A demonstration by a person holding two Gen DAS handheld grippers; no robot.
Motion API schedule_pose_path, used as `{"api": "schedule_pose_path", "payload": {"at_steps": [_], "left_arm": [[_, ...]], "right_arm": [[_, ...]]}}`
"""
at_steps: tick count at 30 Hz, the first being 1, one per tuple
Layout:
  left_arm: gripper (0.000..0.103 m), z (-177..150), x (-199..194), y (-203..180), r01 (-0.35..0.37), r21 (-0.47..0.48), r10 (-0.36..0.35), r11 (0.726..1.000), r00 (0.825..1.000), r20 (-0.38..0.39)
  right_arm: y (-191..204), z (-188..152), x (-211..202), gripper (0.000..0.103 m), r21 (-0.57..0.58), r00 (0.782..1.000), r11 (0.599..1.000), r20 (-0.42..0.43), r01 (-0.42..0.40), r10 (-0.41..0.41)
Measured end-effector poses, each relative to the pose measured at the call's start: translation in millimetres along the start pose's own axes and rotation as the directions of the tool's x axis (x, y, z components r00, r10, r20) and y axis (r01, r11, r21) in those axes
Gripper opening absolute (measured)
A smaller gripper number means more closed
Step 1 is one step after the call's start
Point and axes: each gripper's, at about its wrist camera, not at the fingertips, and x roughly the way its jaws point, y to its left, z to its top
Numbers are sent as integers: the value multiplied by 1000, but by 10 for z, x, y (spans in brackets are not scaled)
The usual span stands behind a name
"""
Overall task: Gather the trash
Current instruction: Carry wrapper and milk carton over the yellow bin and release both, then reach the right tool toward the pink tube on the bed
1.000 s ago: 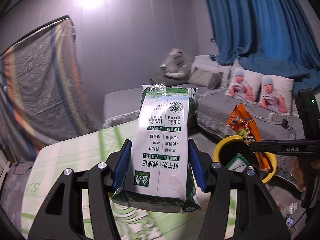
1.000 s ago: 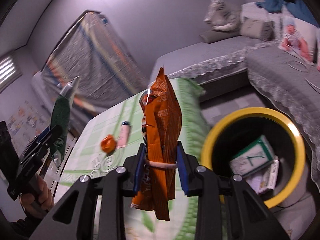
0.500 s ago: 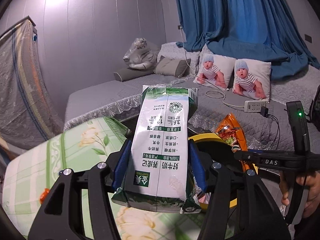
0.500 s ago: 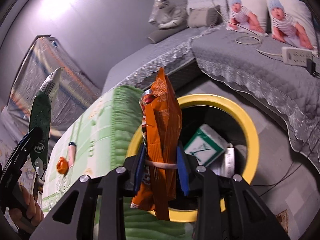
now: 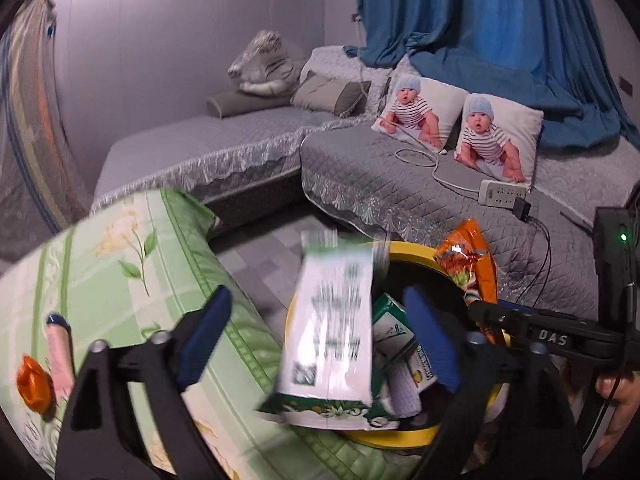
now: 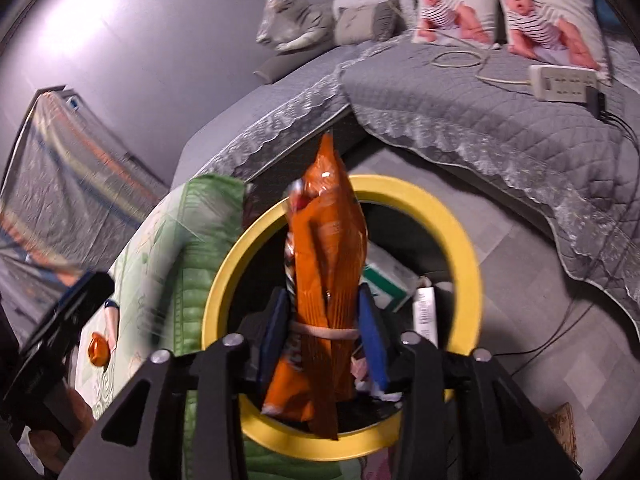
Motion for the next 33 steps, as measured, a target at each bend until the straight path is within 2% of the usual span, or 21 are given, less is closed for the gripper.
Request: {"api": "schedule_pose_path", "payload": {"at_steps": [1,2,6,7,9,11,14,15,16,18,19,21,22,24,26,28,31,33], "left_arm": [[86,-7,24,82,2,-35,-2,999,1000,-17],[88,-19,24,170,-11,-58,9,998,1000,-29],[90,-101,-122,620,-103,-146,100,984,995,-26],[91,-142,-214,786,-140,-173,139,975,990,-18],[93,-260,-453,1141,-189,-221,195,957,981,6],[93,-392,-701,1482,-266,-244,280,932,960,21],[94,-636,-1059,1980,-364,-262,380,894,925,12],[94,-717,-1163,2116,-390,-269,406,881,914,4],[94,-810,-1269,2275,-417,-282,432,864,902,-11],[94,-998,-1450,2557,-453,-317,465,833,884,-41],[94,-1106,-1546,2708,-468,-337,479,817,876,-53],[94,-1238,-1669,2872,-488,-362,500,794,863,-67],[94,-1293,-1730,2955,-492,-377,504,785,861,-74],[94,-1366,-1806,3040,-481,-399,494,781,866,-78],[94,-1396,-1878,3108,-473,-407,494,781,868,-60],[94,-1380,-1893,3137,-460,-388,482,798,875,-48],[94,-1366,-1869,3117,-449,-372,470,813,882,-37],[94,-1381,-1835,3133,-435,-374,456,819,889,-35]], "right_arm": [[-27,8,-40,54,7,1000,1000,19,22,-22],[-46,21,-71,57,10,999,999,34,35,-35],[121,46,-182,58,-60,996,997,73,52,-48],[198,60,-173,58,-88,997,996,68,34,-28],[557,51,-125,58,-180,998,982,18,-59,63],[952,12,-41,58,-260,989,955,-51,-144,136],[1677,-99,215,58,-364,956,889,-191,-278,221],[1994,-169,361,58,-389,933,858,-262,-335,246],[2202,-218,463,58,-404,920,841,-303,-360,249],[2695,-361,690,58,-445,896,806,-383,-391,224],[2986,-431,862,58,-456,876,788,-435,-414,209],[3415,-499,1200,58,-458,847,780,-505,-427,167],[3555,-518,1349,58,-456,842,788,-520,-414,142],[3871,-579,1637,58,-467,831,793,-550,-391,86],[4060,-632,1842,58,-480,830,800,-556,-359,39],[4231,-680,1996,57,-500,830,796,-558,-340,3],[4382,-728,2166,56,-532,850,800,-524,-277,-55],[4443,-761,2280,56,-535,846,805,-527,-257,-80]]}}
